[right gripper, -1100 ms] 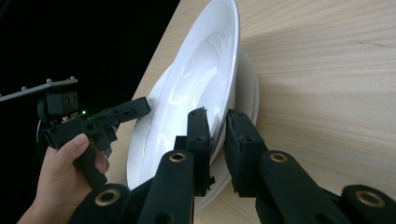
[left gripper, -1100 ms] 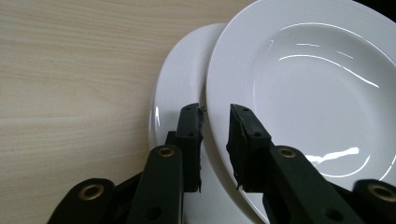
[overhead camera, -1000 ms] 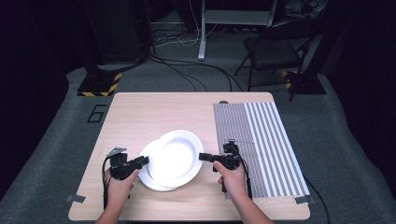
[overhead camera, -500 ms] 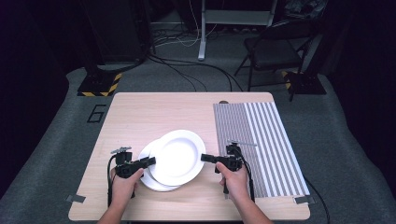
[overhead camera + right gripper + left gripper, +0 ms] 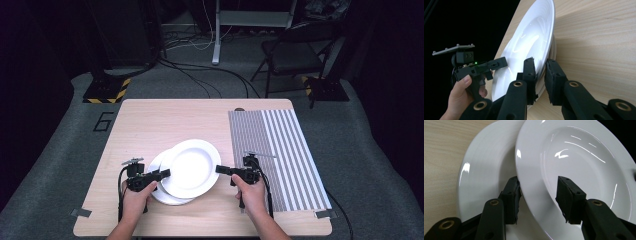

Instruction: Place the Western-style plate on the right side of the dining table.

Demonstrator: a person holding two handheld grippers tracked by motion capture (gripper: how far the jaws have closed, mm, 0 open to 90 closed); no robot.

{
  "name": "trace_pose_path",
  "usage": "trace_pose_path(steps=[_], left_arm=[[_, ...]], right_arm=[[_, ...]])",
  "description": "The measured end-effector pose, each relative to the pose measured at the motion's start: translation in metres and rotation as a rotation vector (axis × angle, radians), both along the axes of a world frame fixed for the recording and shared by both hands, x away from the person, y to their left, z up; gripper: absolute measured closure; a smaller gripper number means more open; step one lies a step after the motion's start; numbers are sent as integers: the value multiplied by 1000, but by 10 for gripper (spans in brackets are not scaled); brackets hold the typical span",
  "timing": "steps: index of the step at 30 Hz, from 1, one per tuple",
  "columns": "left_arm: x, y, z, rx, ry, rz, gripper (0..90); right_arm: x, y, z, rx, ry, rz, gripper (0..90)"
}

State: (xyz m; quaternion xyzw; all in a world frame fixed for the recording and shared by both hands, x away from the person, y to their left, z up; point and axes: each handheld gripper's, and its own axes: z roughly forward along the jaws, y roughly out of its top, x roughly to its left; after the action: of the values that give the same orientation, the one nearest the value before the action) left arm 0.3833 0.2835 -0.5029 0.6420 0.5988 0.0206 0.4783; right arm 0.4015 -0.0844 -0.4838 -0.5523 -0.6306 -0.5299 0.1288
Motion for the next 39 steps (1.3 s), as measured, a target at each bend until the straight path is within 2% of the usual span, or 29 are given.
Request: trace_pose_path(steps=[2,7,8,12,14,15,17,20,24,28,29,31,34,35,37,39], left_arm=[[-1,0,2,19,-9,-4,545],[-3,-1,4,24,-14,-2,551],[-4,-2,5,28,-20,-6,551],[-6,-3,7,24,-26,-2,553],[-8,-3,9,26,-29,-3,556],[-8,-3,9,24,-29,-2,558],[-9,-4,12,25,-54,5,558],[-10,-5,13,25,-61,6,560],[-11,-7,14,30,-64,12,566],[-12,-8,14,60,-62,18,592],[-12,-9,14,53,-65,26,592],[-13,-10,15,51,-76,31,591],[-15,-12,16,52,-87,31,591],[-15,-13,16,67,-97,27,590],[-16,-15,16,75,-99,39,590],[-17,-16,17,70,-105,51,590]], right_arm=[[0,0,0,-3,2,-5,788],[-1,0,-1,-17,-4,-19,778],[-2,2,1,-48,-18,-22,767],[-5,5,4,-98,-49,-34,750],[-5,6,4,-110,-51,-36,745],[-6,8,5,-136,-68,-45,726],[-8,11,8,-176,-84,-52,693],[-8,13,8,-198,-99,-63,677],[-8,14,7,-197,-102,-76,662],[-7,15,6,-202,-109,-76,667],[-7,15,6,-202,-109,-76,667],[-8,17,5,-220,-122,-82,643],[-12,23,7,-284,-161,-96,583],[-13,25,7,-303,-172,-99,570],[-13,29,7,-322,-181,-100,549],[-13,31,7,-319,-168,-97,521]])
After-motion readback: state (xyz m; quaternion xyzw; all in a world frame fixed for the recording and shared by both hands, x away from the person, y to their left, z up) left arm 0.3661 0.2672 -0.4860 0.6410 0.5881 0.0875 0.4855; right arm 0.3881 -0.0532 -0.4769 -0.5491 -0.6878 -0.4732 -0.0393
